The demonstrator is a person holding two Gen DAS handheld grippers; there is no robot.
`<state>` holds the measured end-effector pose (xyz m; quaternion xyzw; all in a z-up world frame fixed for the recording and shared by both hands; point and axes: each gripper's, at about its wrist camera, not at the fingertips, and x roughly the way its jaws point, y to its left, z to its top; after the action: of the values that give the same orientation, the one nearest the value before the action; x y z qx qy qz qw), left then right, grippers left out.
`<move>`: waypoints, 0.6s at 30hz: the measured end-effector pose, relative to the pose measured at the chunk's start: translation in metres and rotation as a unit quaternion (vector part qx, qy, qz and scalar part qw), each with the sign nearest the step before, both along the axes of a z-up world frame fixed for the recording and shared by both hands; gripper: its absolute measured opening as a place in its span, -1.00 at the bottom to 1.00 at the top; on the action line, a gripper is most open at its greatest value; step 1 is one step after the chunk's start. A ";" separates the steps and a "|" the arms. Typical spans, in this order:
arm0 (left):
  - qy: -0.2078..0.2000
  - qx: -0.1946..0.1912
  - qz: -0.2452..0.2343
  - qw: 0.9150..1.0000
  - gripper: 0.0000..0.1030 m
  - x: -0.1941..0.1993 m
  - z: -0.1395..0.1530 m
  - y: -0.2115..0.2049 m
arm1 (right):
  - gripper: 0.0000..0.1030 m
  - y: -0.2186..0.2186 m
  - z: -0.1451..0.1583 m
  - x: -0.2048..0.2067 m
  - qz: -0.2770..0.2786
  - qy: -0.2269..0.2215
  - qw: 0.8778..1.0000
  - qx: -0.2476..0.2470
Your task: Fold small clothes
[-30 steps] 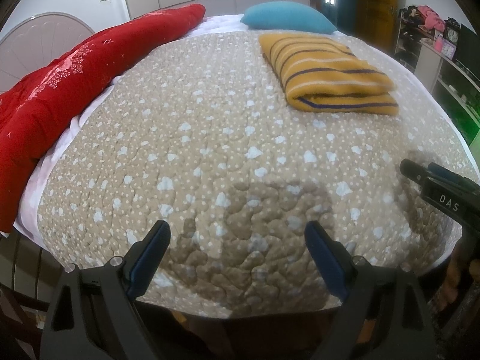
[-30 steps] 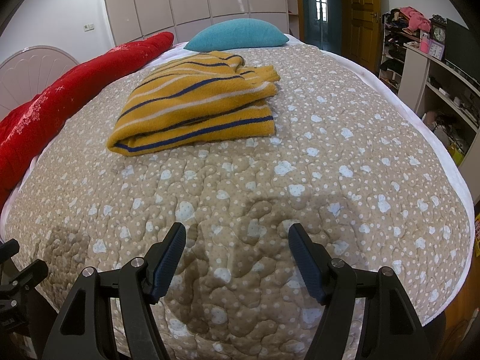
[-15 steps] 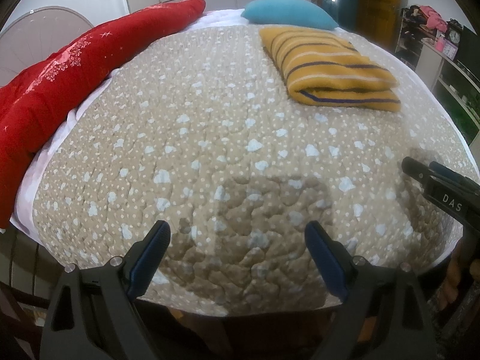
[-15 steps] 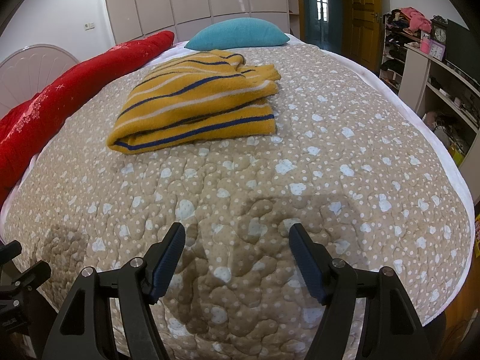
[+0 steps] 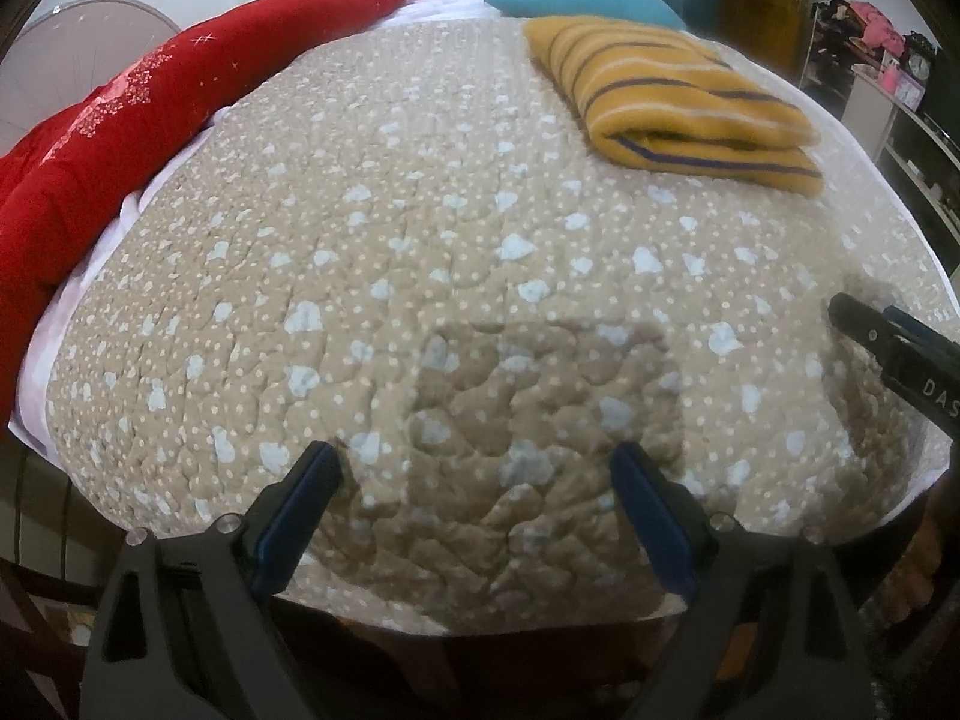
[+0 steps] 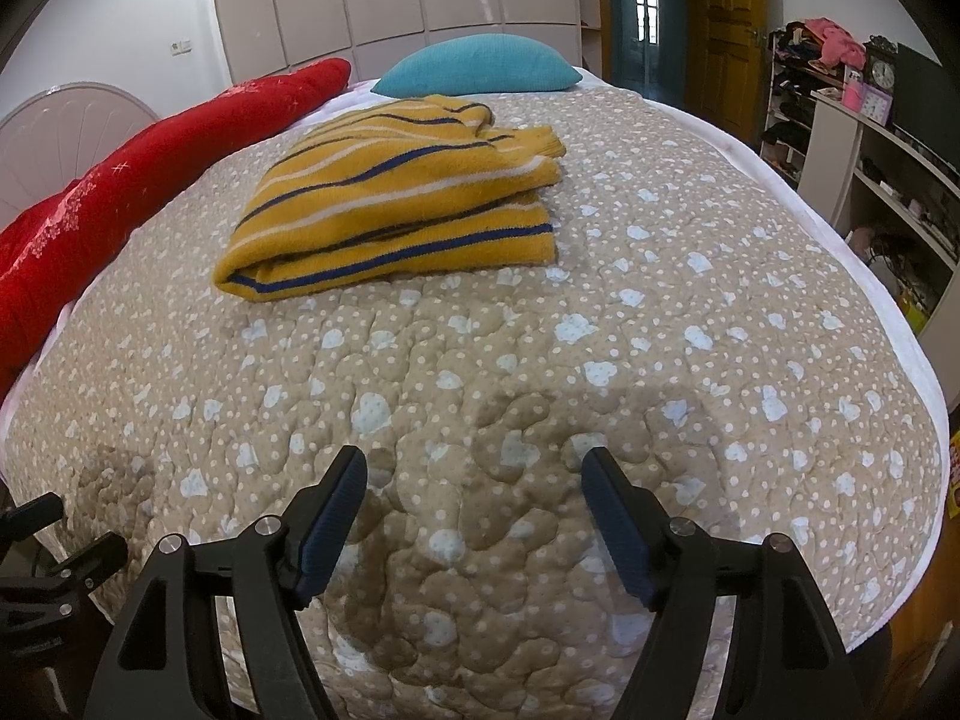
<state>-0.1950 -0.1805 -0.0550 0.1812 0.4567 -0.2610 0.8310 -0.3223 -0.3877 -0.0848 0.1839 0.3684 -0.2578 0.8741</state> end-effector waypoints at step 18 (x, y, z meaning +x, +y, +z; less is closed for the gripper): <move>-0.013 -0.008 0.027 1.000 1.00 0.002 -0.014 0.001 | 0.56 0.007 0.008 -0.006 0.001 -0.033 0.999 -0.023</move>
<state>-0.1928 -0.1798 -0.0692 0.1660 0.4485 -0.2399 0.8448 -0.3285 -0.3811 -0.0765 0.1714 0.3338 -0.2596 0.8898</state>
